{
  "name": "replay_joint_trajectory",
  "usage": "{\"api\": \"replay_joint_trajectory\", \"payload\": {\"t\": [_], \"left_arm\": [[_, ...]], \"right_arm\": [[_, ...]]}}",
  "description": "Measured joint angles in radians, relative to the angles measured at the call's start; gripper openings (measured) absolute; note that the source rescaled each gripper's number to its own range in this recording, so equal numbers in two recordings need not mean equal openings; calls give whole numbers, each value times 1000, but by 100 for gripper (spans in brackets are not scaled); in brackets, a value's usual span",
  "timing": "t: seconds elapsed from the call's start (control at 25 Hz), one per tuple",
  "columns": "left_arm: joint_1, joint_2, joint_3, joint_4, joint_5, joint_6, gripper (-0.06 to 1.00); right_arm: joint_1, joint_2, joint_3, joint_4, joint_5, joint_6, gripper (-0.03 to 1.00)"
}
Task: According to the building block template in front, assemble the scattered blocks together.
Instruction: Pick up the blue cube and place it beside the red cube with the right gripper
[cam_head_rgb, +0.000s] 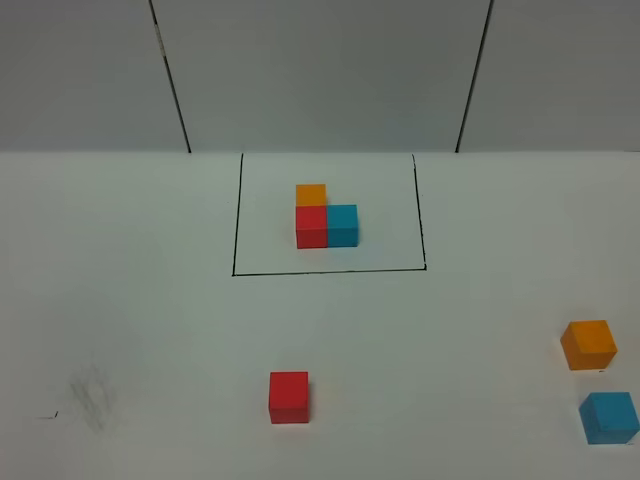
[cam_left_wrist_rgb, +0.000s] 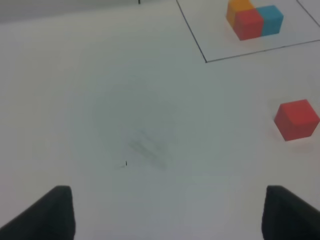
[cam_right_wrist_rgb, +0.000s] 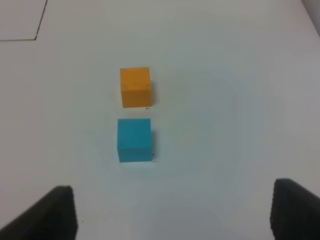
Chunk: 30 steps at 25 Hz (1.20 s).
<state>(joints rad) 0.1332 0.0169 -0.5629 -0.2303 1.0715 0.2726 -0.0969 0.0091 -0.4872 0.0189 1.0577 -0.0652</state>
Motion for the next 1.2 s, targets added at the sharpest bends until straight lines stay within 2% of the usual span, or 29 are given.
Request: {"api": "replay_joint_trajectory", "payload": {"t": [0.24, 0.48, 0.56, 1.2], "left_arm": [[0, -23, 53, 47, 5, -78, 69], [0, -24, 53, 186, 2, -307, 68], [0, -24, 53, 216, 2, -346, 68], [0, -24, 53, 230, -1, -369, 60]], "right_arm": [[0, 0, 0, 0, 0, 0, 67], [0, 0, 0, 0, 0, 0, 67], [0, 0, 0, 0, 0, 0, 67], [0, 0, 0, 0, 0, 0, 67]]}}
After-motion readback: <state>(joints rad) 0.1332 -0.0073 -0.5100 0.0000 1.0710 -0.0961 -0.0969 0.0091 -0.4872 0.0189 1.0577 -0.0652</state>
